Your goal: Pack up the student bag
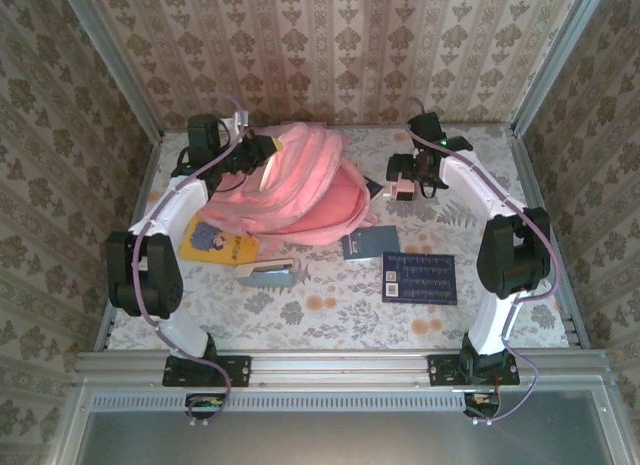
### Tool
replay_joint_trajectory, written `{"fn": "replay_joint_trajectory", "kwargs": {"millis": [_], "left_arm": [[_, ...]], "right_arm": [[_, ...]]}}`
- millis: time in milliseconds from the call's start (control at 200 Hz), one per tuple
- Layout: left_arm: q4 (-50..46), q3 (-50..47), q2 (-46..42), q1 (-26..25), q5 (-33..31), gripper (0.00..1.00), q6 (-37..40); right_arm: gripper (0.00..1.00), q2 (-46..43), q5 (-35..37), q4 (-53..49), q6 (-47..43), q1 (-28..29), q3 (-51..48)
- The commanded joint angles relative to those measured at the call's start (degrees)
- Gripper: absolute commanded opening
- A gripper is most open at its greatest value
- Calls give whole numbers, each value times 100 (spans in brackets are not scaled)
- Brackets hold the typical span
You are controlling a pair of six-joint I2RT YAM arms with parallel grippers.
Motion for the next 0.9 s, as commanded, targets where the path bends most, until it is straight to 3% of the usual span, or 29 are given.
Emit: {"fn": "replay_joint_trajectory", "kwargs": {"millis": [0, 285, 650, 895], "left_arm": [[60, 23, -320, 71, -87, 0, 137], [-104, 41, -373, 32, -126, 0, 318], [-231, 109, -385, -24, -84, 0, 481], [-179, 100, -337, -15, -31, 0, 444]], "right_arm": [[99, 431, -270, -529, -228, -129, 407], [100, 1222, -570, -806, -360, -141, 964], [100, 1889, -20, -976, -583, -153, 1550], [93, 2211, -212, -1087, -700, -160, 1771]]}}
